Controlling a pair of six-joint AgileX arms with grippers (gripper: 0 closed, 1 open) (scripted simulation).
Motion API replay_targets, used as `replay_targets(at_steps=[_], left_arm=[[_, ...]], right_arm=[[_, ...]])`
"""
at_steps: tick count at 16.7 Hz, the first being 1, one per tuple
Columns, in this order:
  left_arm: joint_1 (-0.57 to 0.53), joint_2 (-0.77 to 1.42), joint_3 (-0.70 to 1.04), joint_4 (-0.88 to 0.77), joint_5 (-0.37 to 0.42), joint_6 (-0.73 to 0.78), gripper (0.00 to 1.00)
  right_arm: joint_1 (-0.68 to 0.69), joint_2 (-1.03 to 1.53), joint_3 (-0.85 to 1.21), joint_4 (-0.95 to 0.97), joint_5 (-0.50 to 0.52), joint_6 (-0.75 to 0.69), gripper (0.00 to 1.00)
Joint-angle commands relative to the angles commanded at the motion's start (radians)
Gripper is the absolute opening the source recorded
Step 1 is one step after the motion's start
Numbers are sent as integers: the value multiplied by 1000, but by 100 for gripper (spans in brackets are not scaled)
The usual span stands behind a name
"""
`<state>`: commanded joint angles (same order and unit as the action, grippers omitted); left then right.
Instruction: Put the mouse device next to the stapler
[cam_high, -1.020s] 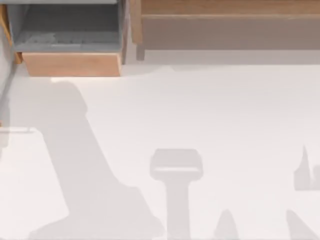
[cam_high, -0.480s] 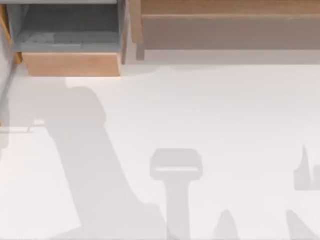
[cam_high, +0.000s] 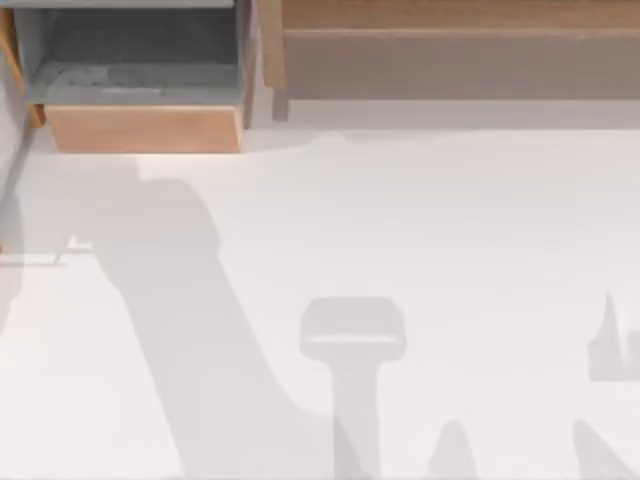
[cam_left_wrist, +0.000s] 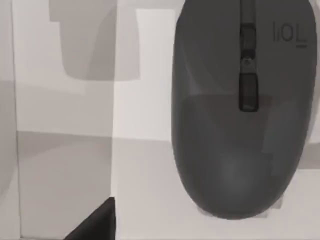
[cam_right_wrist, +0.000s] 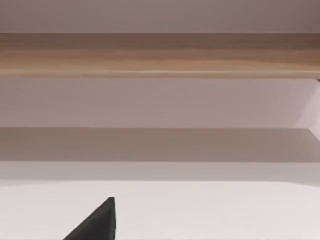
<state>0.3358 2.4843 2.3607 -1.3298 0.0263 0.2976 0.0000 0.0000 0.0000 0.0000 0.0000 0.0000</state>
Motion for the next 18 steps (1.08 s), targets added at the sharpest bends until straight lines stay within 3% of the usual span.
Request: replay_targets(at_steps=[10,18], left_arm=[[-10,140,16,108,8,-9,100],[-10,140,16,108,8,-9,40]], right_arm=[[0,0,0,0,0,0,100],[0,0,0,0,0,0,100]])
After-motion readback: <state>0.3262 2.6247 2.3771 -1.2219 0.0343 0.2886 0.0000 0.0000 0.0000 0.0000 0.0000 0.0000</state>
